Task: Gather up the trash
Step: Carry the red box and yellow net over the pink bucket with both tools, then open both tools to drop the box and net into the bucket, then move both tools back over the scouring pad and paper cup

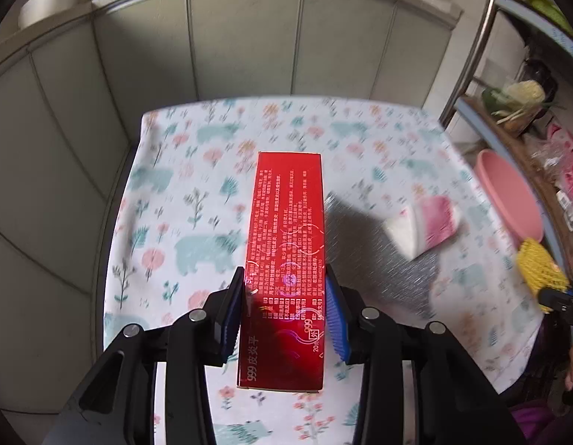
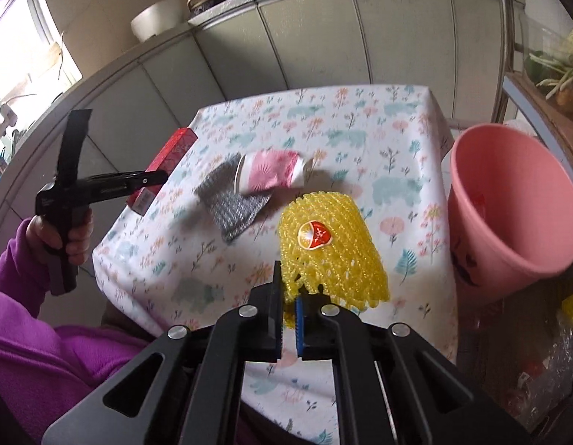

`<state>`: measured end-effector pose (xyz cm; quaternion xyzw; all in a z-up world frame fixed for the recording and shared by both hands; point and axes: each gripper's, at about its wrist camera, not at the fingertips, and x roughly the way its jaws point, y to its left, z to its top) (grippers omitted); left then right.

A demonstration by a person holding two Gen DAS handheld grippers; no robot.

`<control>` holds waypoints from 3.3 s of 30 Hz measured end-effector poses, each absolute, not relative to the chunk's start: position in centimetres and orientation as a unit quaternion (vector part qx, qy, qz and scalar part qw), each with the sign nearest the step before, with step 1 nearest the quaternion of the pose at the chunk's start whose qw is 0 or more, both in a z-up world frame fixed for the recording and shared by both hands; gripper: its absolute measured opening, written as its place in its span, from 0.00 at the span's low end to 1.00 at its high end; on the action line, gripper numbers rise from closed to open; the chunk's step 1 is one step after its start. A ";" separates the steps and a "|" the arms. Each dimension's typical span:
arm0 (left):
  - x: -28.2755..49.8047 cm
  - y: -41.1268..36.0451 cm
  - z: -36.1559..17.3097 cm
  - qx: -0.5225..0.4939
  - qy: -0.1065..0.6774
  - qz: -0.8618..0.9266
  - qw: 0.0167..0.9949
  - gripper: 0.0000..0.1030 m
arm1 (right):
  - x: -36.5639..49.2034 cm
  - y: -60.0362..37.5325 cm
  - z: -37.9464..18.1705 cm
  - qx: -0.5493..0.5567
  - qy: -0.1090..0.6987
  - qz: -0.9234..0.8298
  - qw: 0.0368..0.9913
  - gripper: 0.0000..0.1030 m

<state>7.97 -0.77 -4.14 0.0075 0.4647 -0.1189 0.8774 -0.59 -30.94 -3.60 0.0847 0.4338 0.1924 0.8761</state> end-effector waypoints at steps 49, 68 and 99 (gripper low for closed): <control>15.9 -38.6 -6.7 0.059 0.456 -0.360 0.812 0.43 | 8.3 -48.4 -9.1 0.171 0.433 -0.063 0.883 0.20; 14.6 -36.6 -4.0 0.051 0.424 -0.366 0.827 0.53 | 7.8 -47.8 -8.5 0.164 0.440 -0.054 0.881 0.34; 8.3 -15.9 -1.3 0.036 0.405 -0.225 0.885 0.54 | 4.4 -37.0 -4.7 0.133 0.407 0.041 0.903 0.34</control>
